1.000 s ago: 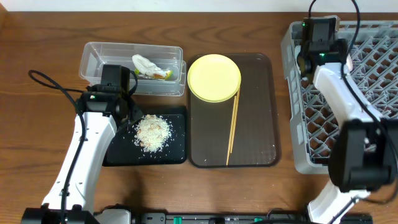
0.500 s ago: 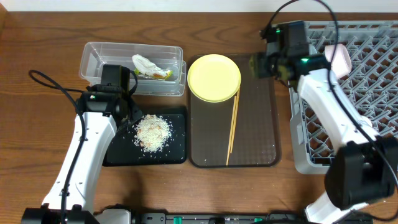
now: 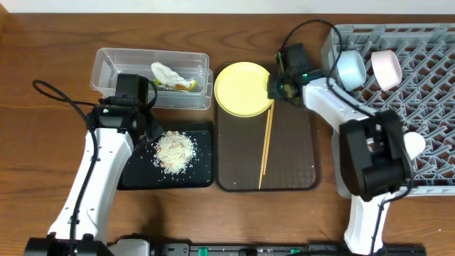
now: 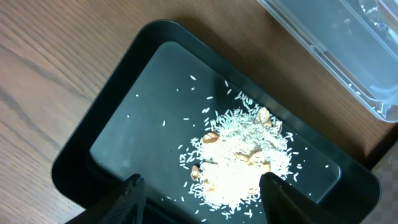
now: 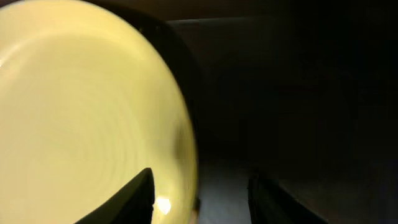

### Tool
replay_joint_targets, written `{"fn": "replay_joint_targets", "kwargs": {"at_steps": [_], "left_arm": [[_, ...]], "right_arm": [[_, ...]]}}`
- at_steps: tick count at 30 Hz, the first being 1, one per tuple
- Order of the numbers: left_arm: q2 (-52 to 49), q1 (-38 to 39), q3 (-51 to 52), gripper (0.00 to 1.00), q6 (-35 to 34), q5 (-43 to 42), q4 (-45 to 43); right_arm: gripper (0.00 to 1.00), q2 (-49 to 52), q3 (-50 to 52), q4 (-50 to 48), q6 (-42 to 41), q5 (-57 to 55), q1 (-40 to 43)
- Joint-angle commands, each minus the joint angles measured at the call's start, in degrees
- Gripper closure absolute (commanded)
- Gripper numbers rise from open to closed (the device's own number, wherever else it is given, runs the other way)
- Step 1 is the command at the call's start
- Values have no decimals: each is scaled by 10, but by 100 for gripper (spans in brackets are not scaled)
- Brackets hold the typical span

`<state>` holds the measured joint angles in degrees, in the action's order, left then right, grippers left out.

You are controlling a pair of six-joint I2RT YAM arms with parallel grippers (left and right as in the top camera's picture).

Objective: Sort waste into correct bins and load items into the dishwasher rack
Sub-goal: 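Grasp the yellow plate and stand it upright in the dish rack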

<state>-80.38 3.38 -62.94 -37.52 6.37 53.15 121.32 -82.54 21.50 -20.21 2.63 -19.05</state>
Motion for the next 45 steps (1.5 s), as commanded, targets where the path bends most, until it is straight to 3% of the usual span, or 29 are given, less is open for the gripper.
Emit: {"fn": "replay_joint_targets", "kwargs": {"at_steps": [1, 5, 7, 13, 24, 32, 35, 39, 45], "left_arm": [[-3, -2, -6, 38, -3, 5, 2], [-3, -2, -6, 38, -3, 5, 2], [-3, -2, -6, 38, -3, 5, 2], [-3, -2, -6, 38, -3, 5, 2], [-3, -2, -6, 38, -3, 5, 2], [-3, -2, -6, 38, -3, 5, 2], [-3, -2, -6, 38, -3, 5, 2], [-3, -2, -6, 38, -3, 4, 2], [-3, -2, -6, 39, -3, 4, 2]], "right_arm": [[62, 23, -1, -26, -25, -6, -19], [93, 25, -1, -42, -25, -17, -24], [99, 21, -2, -49, -25, -31, -24], [99, -41, -3, -38, -13, -115, -10], [99, -266, -3, 68, 167, -317, 37], [99, -342, -3, 152, 336, -516, 116], [99, -344, -3, 202, 405, -524, 147], [99, -340, -2, 261, 400, -521, 186], [99, -339, 6, 268, 400, -489, 224]]}}
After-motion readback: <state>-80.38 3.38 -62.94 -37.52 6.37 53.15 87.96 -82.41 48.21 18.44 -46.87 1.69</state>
